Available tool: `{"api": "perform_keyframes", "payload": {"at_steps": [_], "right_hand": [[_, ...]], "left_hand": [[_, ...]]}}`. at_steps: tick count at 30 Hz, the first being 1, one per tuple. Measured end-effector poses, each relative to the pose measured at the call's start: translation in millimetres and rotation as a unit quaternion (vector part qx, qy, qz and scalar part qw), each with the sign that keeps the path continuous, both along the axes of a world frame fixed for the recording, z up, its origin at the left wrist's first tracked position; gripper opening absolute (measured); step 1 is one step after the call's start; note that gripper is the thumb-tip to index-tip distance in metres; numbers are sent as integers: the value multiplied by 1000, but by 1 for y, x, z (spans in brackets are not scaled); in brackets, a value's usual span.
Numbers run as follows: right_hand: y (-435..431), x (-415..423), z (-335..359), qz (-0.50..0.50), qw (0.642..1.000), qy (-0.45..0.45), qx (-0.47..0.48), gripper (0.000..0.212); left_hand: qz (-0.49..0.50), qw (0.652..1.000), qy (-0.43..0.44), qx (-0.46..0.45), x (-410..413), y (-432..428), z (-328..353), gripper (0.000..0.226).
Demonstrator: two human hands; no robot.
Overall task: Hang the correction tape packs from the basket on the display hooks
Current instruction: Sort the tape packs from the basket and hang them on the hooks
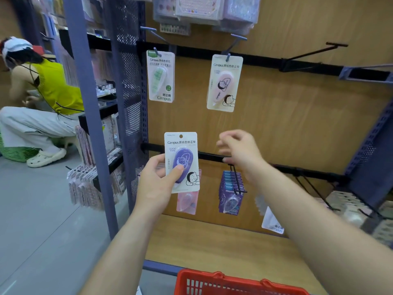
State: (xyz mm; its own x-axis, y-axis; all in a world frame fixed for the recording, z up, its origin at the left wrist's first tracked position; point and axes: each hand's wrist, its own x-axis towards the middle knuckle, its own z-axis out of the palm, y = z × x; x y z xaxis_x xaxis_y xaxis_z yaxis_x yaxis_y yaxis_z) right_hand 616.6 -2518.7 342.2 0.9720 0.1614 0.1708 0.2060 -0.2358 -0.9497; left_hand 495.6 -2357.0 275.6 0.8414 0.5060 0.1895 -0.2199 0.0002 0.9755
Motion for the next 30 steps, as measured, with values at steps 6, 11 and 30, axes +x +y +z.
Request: {"api": "perform_keyframes", "payload": {"at_steps": [6,11,30], "right_hand": [[-25,-51,-73,110,990,73,53,14],[-58,-60,-116,72,985,123,95,24],[-180,-56,-123,16,991,100,84,18]], "left_hand": [[-75,995,57,20,4,-31,-22,24],[-113,983,104,104,8,-55,-51,30],[-138,941,117,286,41,-155,-47,19]]}}
